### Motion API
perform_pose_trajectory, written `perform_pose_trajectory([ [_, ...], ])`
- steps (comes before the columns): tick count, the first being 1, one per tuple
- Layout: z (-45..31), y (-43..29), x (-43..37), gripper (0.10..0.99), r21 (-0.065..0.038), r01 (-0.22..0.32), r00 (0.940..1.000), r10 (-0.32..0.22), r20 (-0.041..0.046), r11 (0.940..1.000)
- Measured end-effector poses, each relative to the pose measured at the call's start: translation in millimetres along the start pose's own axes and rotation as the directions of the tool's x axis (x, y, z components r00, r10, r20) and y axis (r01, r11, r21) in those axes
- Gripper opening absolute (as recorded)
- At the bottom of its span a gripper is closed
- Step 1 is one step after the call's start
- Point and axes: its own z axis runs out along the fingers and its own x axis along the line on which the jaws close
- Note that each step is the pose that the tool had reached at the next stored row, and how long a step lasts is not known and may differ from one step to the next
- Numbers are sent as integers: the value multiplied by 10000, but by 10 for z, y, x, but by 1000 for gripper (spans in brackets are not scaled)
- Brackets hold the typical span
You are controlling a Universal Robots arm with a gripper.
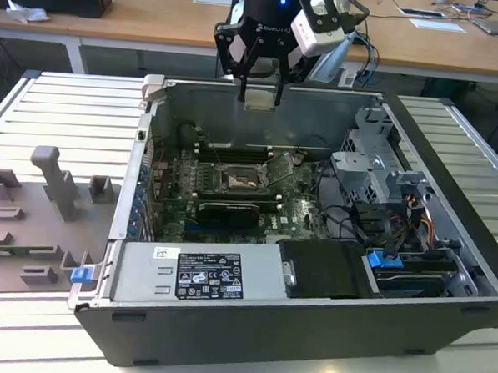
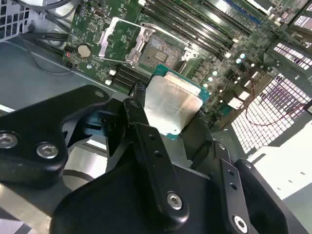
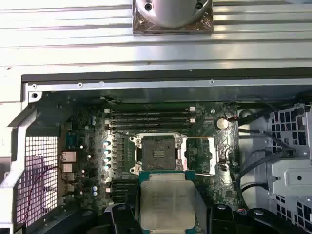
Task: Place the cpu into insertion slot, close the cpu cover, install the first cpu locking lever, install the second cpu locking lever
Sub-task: 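Place the cpu into insertion slot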
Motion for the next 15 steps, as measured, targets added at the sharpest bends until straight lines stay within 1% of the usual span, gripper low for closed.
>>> perform_pose_trajectory([
  [12,0,0,0,541,-3,-180,9998,180,16,9998],
  [15,1,0,0,541,-8,-572,9983,572,52,9984],
])
